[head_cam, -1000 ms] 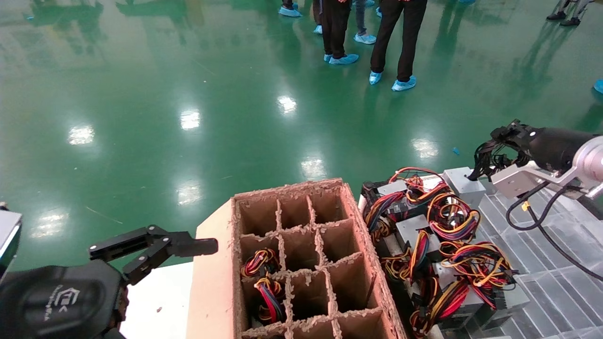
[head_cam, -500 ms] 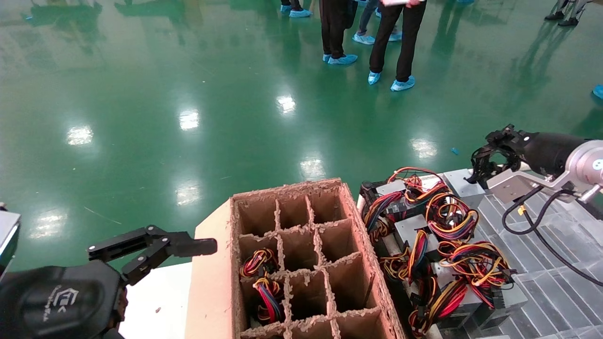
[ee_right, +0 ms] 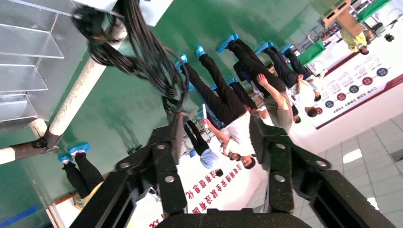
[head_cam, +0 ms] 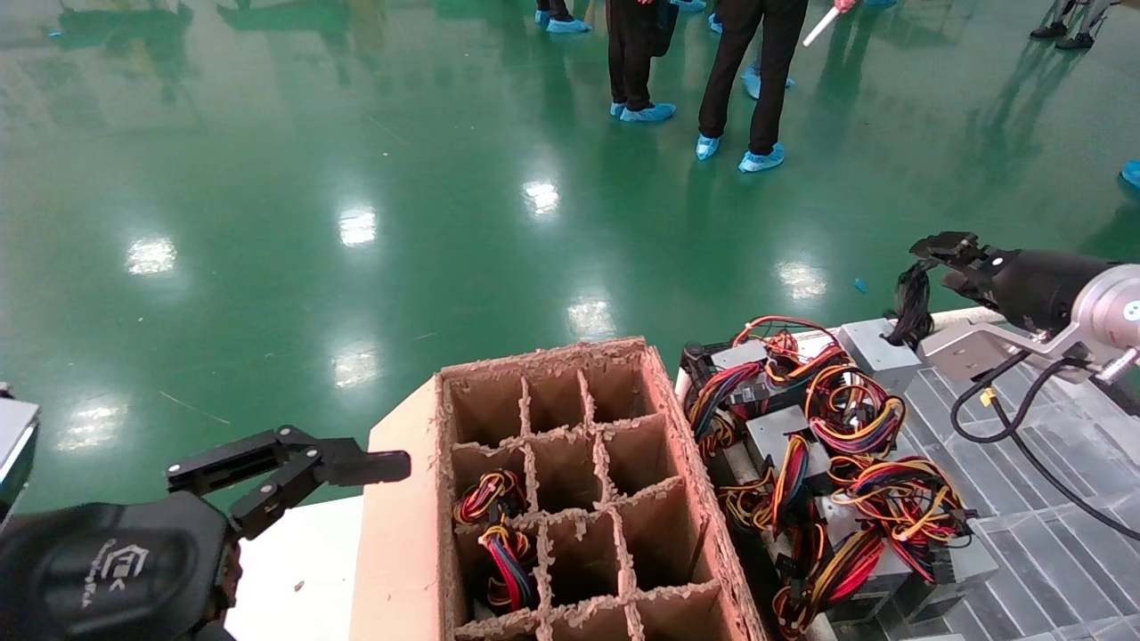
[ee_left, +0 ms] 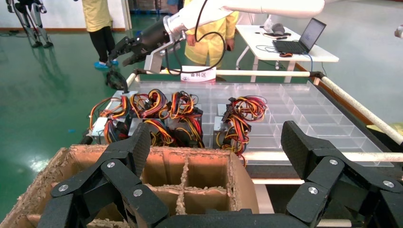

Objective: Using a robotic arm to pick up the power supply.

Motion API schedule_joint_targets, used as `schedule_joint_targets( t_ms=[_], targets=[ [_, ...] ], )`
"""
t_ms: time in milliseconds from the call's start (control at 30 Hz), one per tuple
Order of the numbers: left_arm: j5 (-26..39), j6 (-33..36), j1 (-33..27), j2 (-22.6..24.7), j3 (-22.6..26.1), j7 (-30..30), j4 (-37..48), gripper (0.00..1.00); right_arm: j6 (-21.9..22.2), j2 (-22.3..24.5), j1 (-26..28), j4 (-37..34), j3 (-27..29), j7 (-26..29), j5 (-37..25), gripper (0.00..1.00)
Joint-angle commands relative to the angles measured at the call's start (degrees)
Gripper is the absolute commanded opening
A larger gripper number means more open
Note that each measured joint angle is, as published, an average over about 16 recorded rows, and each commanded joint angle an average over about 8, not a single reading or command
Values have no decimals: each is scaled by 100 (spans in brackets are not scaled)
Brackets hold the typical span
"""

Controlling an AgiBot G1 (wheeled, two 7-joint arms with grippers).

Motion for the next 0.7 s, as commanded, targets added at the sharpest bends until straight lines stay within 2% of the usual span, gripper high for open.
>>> schedule_joint_targets(
  t_ms=[33, 700],
  targets=[
    [0, 0, 0, 0, 0, 0, 0, 100, -1, 2, -1, 2, 1, 0, 2, 100],
    [0, 0, 0, 0, 0, 0, 0, 100, -4, 9, -6, 9, 9, 0, 11, 100]
  ],
)
